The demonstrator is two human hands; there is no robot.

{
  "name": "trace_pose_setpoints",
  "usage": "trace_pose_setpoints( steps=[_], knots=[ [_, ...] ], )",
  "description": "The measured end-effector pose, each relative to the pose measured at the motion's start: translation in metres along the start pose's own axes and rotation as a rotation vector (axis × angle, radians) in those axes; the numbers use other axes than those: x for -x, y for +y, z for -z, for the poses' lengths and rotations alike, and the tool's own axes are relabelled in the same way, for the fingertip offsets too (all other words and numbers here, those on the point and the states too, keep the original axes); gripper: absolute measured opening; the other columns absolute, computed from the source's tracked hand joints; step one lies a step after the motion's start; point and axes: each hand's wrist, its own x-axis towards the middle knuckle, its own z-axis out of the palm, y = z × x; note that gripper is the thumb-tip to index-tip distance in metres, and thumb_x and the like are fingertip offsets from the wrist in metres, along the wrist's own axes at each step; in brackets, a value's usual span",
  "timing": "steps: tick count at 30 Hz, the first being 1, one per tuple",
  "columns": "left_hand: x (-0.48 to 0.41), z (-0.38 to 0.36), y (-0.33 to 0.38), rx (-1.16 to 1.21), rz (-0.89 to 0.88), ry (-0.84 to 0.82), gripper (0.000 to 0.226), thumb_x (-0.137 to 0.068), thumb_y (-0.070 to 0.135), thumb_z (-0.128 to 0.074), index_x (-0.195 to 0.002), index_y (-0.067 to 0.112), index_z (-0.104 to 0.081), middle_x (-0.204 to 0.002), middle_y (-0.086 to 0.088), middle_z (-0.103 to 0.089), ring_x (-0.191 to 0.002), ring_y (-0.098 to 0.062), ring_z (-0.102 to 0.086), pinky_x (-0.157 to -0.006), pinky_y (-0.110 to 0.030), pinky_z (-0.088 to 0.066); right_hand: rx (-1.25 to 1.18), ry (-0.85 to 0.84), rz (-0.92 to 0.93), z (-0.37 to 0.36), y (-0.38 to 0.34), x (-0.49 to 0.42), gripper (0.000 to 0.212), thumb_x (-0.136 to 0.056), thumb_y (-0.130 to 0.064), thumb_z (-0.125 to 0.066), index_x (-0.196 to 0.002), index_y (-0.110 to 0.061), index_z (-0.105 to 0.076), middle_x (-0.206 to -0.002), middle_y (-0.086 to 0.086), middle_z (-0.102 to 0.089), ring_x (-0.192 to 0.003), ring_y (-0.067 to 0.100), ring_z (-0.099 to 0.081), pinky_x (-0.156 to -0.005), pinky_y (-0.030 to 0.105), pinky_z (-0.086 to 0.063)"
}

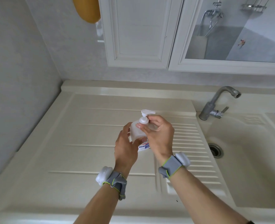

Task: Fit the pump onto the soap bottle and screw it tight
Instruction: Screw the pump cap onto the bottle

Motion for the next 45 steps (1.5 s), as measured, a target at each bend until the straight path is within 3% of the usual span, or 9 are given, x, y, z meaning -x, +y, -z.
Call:
trace_pose_setpoints(
  steps=[4,7,11,15,19,23,28,40,45],
  knots=[
    [-0.001,0.001,0.000,0.015,-0.003,-0.012,0.065,-0.080,0.028,-0.086,-0.137,0.033,-0.054,-0.129,0.004,-0.066,-0.121,-0.019,-0.064,-0.097,-0.040,-0.055,0.006,-0.112,-0.004,0.014,-0.005,-0.008,0.037,-0.065,-0.013,-0.096,-0.097,-0.015,-0.076,-0.096,-0.006,-0.080,-0.096,0.009,-0.075,-0.093,0.032,-0.057],
    [-0.001,0.001,-0.002,0.021,-0.008,-0.014,0.066,-0.080,0.029,-0.086,-0.137,0.032,-0.054,-0.130,0.004,-0.066,-0.122,-0.020,-0.063,-0.098,-0.044,-0.055,-0.054,-0.415,-0.050,0.034,-0.012,-0.026,0.043,-0.077,0.002,-0.084,-0.117,-0.009,-0.073,-0.117,0.005,-0.077,-0.113,0.014,-0.071,-0.106,0.037,-0.053],
    [-0.003,0.001,-0.004,0.021,-0.012,-0.020,0.067,-0.079,0.030,-0.086,-0.139,0.030,-0.054,-0.131,0.003,-0.066,-0.122,-0.020,-0.063,-0.090,-0.031,-0.054,-0.053,-0.656,-0.085,0.042,-0.013,-0.043,0.049,-0.087,0.014,-0.068,-0.134,0.000,-0.060,-0.126,0.018,-0.069,-0.108,0.008,-0.068,-0.102,0.024,-0.052],
    [-0.002,0.001,-0.004,0.032,-0.013,-0.026,0.068,-0.080,0.032,-0.086,-0.139,0.031,-0.053,-0.130,0.005,-0.065,-0.121,-0.016,-0.062,-0.077,-0.011,-0.043,-0.003,-0.613,-0.046,0.038,-0.007,-0.046,0.042,-0.086,0.010,-0.071,-0.128,0.005,-0.064,-0.120,0.014,-0.073,-0.103,0.003,-0.068,-0.097,0.021,-0.052],
    [-0.003,0.001,-0.004,0.037,-0.020,-0.026,0.067,-0.080,0.031,-0.086,-0.138,0.032,-0.053,-0.129,0.005,-0.065,-0.120,-0.017,-0.063,-0.079,-0.013,-0.045,-0.010,-0.442,-0.013,0.030,-0.005,-0.037,0.029,-0.076,0.006,-0.083,-0.103,-0.003,-0.076,-0.098,0.003,-0.079,-0.089,0.002,-0.072,-0.083,0.018,-0.056],
    [-0.002,0.000,-0.005,0.031,-0.025,-0.015,0.067,-0.079,0.031,-0.086,-0.138,0.032,-0.054,-0.129,0.006,-0.066,-0.121,-0.017,-0.064,-0.086,-0.024,-0.049,-0.043,-0.226,-0.003,0.017,-0.003,-0.021,0.030,-0.070,-0.001,-0.090,-0.098,-0.002,-0.077,-0.094,0.006,-0.081,-0.080,0.005,-0.073,-0.076,0.018,-0.056],
    [-0.002,0.001,-0.005,0.033,-0.021,-0.018,0.066,-0.079,0.030,-0.086,-0.137,0.034,-0.054,-0.129,0.005,-0.066,-0.120,-0.015,-0.064,-0.074,-0.003,-0.045,-0.049,-0.085,0.008,0.004,-0.001,-0.006,0.032,-0.069,-0.001,-0.090,-0.098,-0.003,-0.077,-0.096,0.006,-0.081,-0.084,0.008,-0.075,-0.083,0.023,-0.059],
    [-0.008,0.005,-0.008,0.027,-0.029,-0.072,0.065,-0.080,0.027,-0.085,-0.137,0.031,-0.055,-0.130,0.004,-0.067,-0.122,-0.019,-0.064,-0.095,-0.038,-0.056,0.032,-0.795,-0.056,0.039,-0.008,-0.067,0.038,-0.087,0.001,-0.075,-0.124,-0.006,-0.069,-0.130,0.006,-0.071,-0.123,0.008,-0.065,-0.104,0.024,-0.051],
    [-0.009,0.007,-0.007,0.024,-0.036,-0.074,0.066,-0.080,0.027,-0.086,-0.138,0.030,-0.054,-0.129,0.004,-0.067,-0.120,-0.019,-0.064,-0.095,-0.037,-0.056,0.026,-0.837,-0.013,0.035,-0.007,-0.064,0.032,-0.092,0.004,-0.068,-0.124,0.002,-0.068,-0.129,0.010,-0.072,-0.131,0.014,-0.060,-0.100,0.019,-0.049]
  ],
)
